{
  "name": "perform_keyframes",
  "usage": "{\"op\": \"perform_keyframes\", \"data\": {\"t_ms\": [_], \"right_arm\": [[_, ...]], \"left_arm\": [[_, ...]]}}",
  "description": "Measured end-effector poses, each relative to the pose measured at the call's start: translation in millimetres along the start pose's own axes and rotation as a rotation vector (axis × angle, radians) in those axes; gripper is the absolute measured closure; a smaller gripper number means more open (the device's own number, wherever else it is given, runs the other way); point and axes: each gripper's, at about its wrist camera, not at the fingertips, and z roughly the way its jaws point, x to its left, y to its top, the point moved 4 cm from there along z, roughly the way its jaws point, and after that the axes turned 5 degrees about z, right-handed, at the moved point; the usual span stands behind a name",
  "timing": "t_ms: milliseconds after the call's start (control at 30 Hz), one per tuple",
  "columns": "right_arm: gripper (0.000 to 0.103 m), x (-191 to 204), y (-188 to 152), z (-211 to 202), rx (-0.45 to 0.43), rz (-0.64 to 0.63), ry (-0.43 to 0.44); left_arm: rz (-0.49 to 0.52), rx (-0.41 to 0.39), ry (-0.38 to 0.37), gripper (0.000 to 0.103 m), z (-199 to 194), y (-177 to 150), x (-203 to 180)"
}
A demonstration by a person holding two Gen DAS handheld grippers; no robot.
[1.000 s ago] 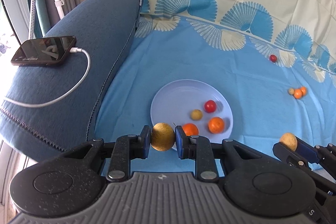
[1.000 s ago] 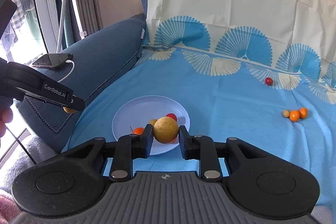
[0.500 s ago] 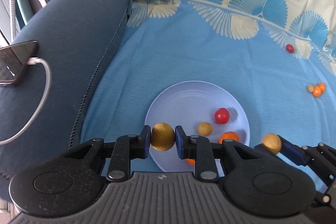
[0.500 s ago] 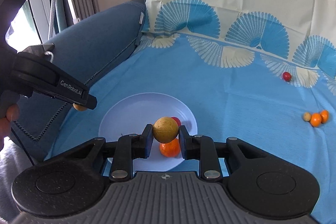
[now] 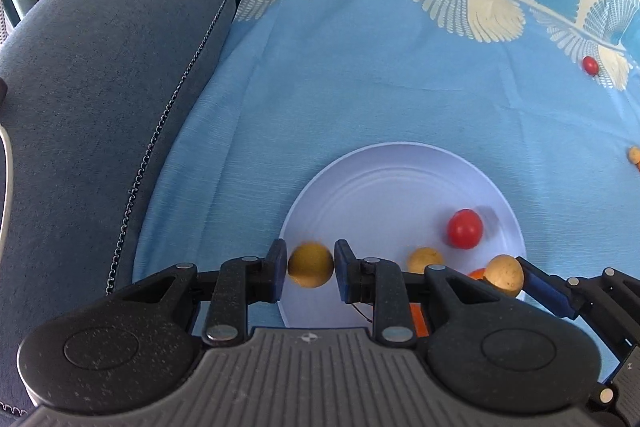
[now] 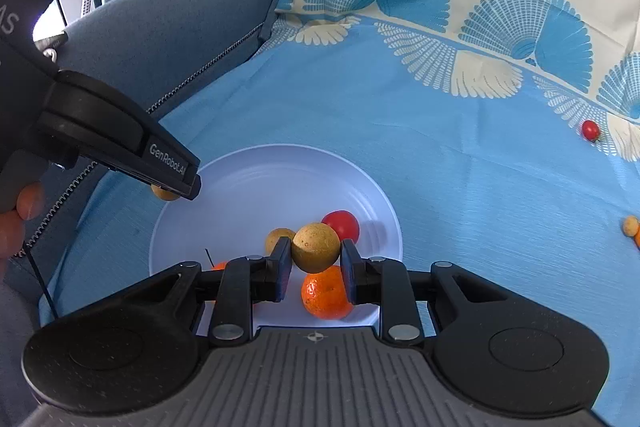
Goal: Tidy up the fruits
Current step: 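Open both tools to drop the longans onto the plate, then move both tools back toward the remaining fruit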
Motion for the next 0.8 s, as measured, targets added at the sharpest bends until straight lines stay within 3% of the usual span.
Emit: {"op": "perform_keyframes", "data": {"t_ms": [33,67,100,133,200,333,500,800], "right_arm": [[0.075,0,0,3,0.006,-0.006,0.008],[0.075,1,1,4,0.014,-0.009,0.018],[0.072,1,2,4,0.014,-0.005,0.025],[0.058,2,4,3,0.013,-0.003,0.028],[0.039,3,6,-4,-0.003,-0.003,0.032],[0.017,4,1,-31,-0.013,0.007,0.02],[0.007,9,-19,-72,-0.001,0.028,0.003],[0.001,19,-45,-135,-0.01,0.077,-0.037]], "left_arm": [[0.001,-0.001,0.006,0.042,0,1,1],[-0.005,-0.002,0.018,0.009,-1,1,2],[-0.017,-0.022,0.025,0.001,-5,1,4],[-0.027,-0.049,0.026,0.0,-11,1,6],[-0.009,-0.05,0.024,0.0,-19,-2,7],[-0.008,-0.034,0.038,0.0,-40,-21,10],[-0.015,-0.049,0.063,0.0,-77,-58,13],[-0.041,-0.101,0.083,0.0,-133,-113,13]]}}
